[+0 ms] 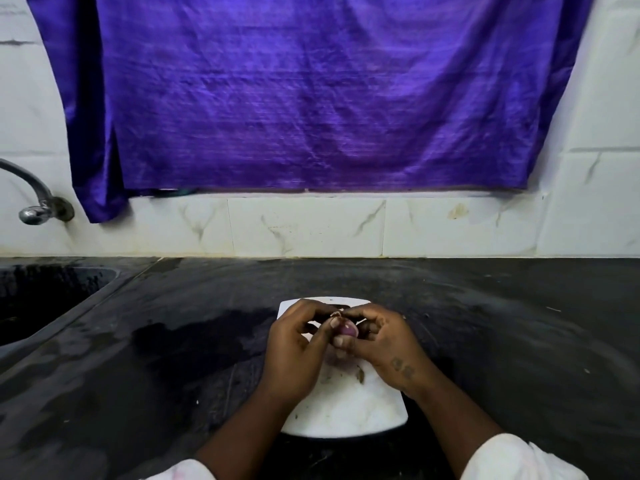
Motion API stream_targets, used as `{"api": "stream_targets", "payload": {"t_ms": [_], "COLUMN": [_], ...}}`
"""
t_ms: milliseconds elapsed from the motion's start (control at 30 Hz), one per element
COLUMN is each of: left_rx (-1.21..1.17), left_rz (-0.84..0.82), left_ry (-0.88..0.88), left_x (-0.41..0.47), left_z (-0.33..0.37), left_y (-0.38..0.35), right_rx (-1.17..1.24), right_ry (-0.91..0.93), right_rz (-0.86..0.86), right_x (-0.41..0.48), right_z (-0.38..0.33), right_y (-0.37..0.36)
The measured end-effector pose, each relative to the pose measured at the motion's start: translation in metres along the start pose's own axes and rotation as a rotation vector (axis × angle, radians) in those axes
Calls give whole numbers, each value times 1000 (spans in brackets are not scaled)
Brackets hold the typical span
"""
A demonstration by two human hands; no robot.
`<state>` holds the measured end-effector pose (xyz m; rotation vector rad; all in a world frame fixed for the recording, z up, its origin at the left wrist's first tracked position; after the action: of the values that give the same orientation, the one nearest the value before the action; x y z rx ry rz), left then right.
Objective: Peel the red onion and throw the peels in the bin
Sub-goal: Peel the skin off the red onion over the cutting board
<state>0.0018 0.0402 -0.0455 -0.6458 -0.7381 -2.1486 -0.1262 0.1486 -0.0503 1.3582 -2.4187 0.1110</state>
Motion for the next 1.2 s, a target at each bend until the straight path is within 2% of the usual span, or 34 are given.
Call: {"api": "stream_targets", "payload": {"t_ms": [100,233,433,633,1033,1133,1200], "left_rx": [-74,-172,-492,-630,-845,-801,-621], "left_rz": [12,37,82,114,145,89,62], "left_ry": [90,195,396,577,647,544,415], "left_x": [3,9,11,9,6,4,4], "left_z": [-1,4,10,4,3,3,0], "left_y": [-5,-14,-16,-12,-6,-6,-4], "right_rx": [42,-30,-361,-595,-1078,-1048,-1002], "right_ry": [2,51,175,238,414,406,361], "right_rz": [-31,-27,31,60,147,204,235], "right_x": [0,-5,-5,-5,-5,-6,-8], "right_z": [-2,-6,-7,-7,-7,-6,-5], "right_y": [0,0,3,0,-13,-8,-6]}}
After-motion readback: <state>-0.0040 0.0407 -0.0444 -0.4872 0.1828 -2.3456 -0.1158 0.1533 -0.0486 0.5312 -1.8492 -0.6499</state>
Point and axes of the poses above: each hand's wrist, its own x-axis towards the middle knuckle, its own y-axis out of the back of the hand, z = x × y, the point moved 1 cm from there along x, towards the middle knuckle, and after that the axes turned 4 degrees about -z, right-handed, at the moved point
